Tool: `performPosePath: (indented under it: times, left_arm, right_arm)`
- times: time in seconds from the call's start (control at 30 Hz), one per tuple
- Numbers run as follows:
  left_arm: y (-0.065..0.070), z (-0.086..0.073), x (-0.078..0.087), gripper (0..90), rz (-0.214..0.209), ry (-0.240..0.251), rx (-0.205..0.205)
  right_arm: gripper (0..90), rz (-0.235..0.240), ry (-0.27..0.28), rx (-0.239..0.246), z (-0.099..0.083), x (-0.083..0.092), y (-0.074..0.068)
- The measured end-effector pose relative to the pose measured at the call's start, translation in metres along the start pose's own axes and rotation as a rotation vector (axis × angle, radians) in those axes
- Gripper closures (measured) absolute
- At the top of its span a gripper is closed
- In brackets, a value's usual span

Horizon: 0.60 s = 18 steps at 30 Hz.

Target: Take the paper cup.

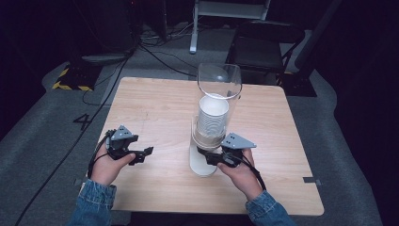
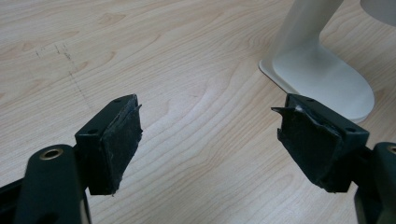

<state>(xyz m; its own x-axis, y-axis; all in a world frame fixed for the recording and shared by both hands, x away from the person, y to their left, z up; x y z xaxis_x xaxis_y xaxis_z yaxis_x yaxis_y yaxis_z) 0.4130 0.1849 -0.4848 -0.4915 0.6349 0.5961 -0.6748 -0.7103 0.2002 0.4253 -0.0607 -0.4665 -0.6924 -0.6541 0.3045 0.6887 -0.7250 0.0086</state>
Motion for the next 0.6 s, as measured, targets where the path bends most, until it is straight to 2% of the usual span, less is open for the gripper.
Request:
performPosePath:
  times: [0.1,0.17,0.2,0.27,0.33,0.6]
  left_arm:
    - [0.001,0.0,0.0,21.1,-0.001,0.0,0.001]
    - [0.0,0.0,0.0,21.1,0.0,0.0,0.0]
    - [0.0,0.0,0.0,21.1,-0.001,0.0,0.0]
    - [0.0,0.001,0.001,21.1,-0.001,0.001,0.001]
    - [-0.001,0.001,0.001,21.1,0.0,0.003,0.001]
    - [-0.001,0.0,0.001,21.1,0.001,0.001,0.002]
  right_arm:
    - [35.7,0.005,-0.02,-0.02,-0.004,0.0,0.0]
    - [36.3,-0.009,-0.093,0.018,-0.017,-0.003,0.001]
    - [36.3,0.0,-0.104,0.005,-0.024,-0.006,0.0]
    - [36.1,0.005,-0.117,-0.015,-0.03,-0.007,0.001]
    - [35.7,-0.002,-0.107,0.004,-0.03,-0.006,0.004]
    - [35.0,0.009,-0.136,0.015,-0.036,-0.005,0.001]
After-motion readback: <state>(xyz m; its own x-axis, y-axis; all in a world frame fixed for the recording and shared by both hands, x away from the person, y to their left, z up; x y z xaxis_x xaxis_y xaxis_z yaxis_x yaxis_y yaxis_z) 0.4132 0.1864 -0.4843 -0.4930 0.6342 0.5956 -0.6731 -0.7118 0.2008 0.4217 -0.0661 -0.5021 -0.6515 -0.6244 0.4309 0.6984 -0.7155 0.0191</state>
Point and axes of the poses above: each handheld gripper's, and its own axes: x roughly backward along the jaws, z roughly out of its top, y roughly to its right, the point moved 9 cm from there along -x, roughly forward along the jaws, and after that the axes turned 7 degrees about -z, right-handed, at the moved point
